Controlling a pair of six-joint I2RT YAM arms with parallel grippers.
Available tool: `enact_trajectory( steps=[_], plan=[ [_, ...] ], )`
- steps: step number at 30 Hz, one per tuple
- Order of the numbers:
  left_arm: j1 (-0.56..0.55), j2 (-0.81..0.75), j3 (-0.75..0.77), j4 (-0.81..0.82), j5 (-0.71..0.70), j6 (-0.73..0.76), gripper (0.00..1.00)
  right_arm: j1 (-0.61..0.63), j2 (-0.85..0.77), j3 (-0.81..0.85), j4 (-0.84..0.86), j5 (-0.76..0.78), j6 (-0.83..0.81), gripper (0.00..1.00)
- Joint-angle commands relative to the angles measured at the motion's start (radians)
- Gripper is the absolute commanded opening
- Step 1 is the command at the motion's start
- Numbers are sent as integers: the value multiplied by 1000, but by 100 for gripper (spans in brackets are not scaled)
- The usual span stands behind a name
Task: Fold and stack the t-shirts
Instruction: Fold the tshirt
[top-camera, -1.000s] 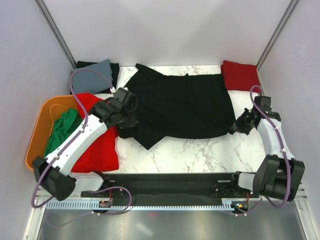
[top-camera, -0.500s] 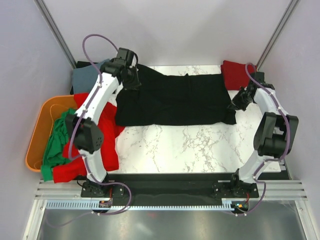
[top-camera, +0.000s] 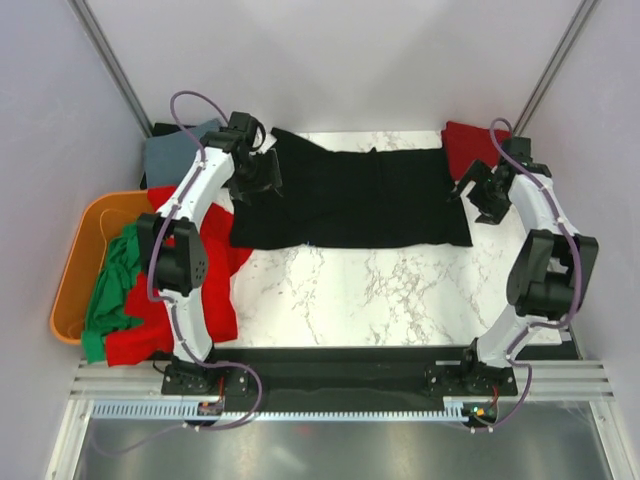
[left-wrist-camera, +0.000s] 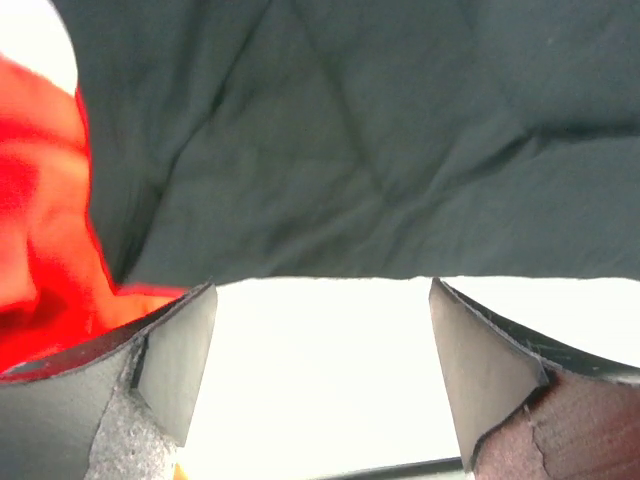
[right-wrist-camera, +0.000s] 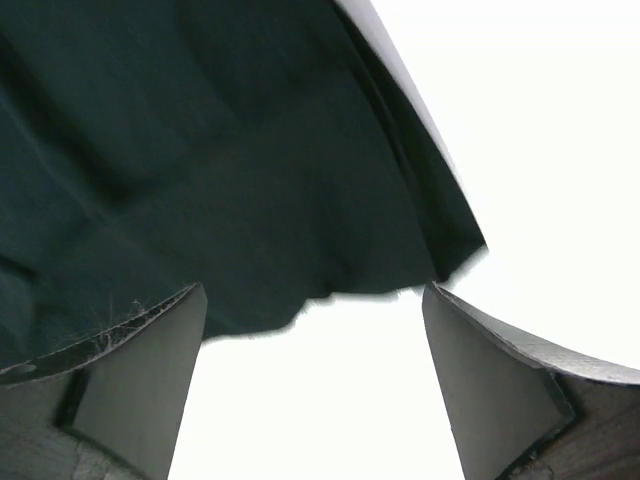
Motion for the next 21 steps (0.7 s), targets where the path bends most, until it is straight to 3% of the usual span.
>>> enact_trajectory(
  steps=[1,3,4,7,10,18,21],
  plan=[
    [-5,-276,-282,139,-35,-74,93,-25,-168,-211,63,16,-2,95],
    [-2,-403,-424,207,-37,-106,92,-36,-222,-357,132,-19,13,93],
    [0,-437,-556,285,-32,-136,92,-38,-228,-391,146,-25,20,93],
    [6,-533,-757,408,-3,-178,92,-42,-222,-466,177,-44,30,91],
    [7,-554,-859,483,12,-203,92,-44,-194,-480,226,-56,50,86],
    [14,-522,-913,515,-76,-227,91,-64,-50,-399,307,-19,55,76],
    [15,-527,-925,515,-132,-244,91,-102,3,-375,315,-34,47,58]
  ],
)
